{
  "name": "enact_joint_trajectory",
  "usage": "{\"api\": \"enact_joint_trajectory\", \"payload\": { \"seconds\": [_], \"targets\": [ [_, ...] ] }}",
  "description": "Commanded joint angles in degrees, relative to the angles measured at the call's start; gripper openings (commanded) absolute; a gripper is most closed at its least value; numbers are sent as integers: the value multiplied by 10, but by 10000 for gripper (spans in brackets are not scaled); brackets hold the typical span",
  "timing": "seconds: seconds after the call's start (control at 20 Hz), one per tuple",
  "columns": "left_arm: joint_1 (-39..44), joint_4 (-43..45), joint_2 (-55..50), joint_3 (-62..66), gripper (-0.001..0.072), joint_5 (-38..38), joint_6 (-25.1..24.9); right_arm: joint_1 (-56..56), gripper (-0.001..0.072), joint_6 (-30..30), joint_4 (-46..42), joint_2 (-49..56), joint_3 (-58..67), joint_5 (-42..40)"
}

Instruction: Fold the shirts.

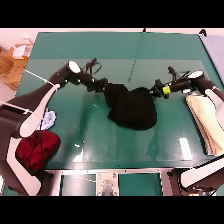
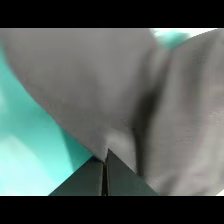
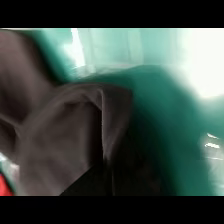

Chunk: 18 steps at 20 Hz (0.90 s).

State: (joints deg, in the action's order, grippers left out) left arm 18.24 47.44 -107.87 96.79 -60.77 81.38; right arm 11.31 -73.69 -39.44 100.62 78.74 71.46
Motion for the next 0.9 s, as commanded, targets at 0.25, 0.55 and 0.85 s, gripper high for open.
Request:
{"api": "enact_joint_trajectory", "payload": {
  "seconds": [0.25, 0.55, 0.85],
  "targets": [
    [0, 201, 148, 228, 25, -98, 32, 20, 16, 2, 63, -128, 262, 84],
    [0, 372, 366, 228, 25, -59, 57, 80, 16, 3, 63, -256, 388, 73],
    [0, 498, 508, 228, 25, -37, 88, 199, 17, 3, 63, -373, 389, 51]
  ]
}}
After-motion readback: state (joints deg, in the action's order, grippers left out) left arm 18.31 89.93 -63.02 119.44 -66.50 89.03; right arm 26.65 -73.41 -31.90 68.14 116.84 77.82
